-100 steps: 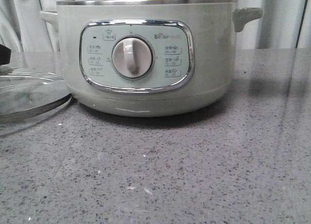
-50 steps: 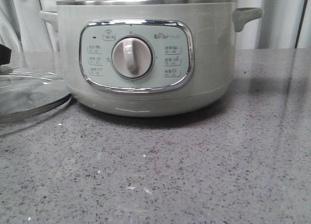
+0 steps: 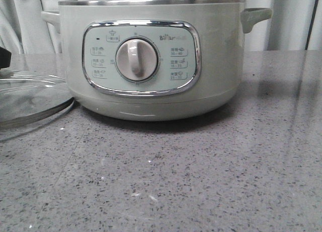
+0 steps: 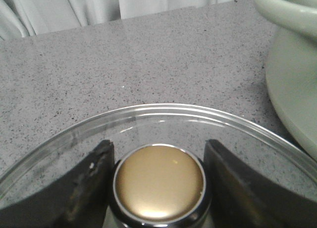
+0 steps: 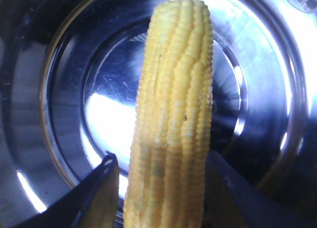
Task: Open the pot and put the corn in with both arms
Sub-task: 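Carry the corn over the open pot with the right gripper and lower it, then open the right gripper to release the corn into the pot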
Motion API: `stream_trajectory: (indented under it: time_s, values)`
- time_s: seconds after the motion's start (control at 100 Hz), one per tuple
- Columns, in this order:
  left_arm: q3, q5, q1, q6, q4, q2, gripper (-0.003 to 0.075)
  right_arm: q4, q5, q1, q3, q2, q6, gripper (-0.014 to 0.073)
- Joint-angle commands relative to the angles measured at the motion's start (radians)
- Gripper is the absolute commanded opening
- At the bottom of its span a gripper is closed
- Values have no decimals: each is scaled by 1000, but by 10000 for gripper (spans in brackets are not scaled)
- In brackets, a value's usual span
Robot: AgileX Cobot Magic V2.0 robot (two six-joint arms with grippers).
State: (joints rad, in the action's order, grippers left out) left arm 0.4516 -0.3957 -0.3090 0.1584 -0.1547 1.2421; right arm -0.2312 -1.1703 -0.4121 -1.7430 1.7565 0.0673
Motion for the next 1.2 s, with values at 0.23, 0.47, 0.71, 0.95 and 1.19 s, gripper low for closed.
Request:
stream_trajectory:
  time_s: [0.23, 0.47, 0.71, 0.95, 1.19]
  values:
    - [37, -77, -9, -10, 2, -24, 419, -8, 3, 2, -30, -47, 3, 335]
    - [37, -77, -9, -10, -2, -26, 503, -8, -4, 2, -30, -47, 3, 335]
    - [37, -77, -9, -10, -2, -104, 503, 49, 20, 2, -30, -69, 3, 333]
    - [37, -75, -9, -10, -2, -270, 452, 95, 39, 2, -30, -163, 3, 248]
    - [37, -42, -9, -10, -2, -445, 76, 111, 31, 2, -30, -277, 3, -70]
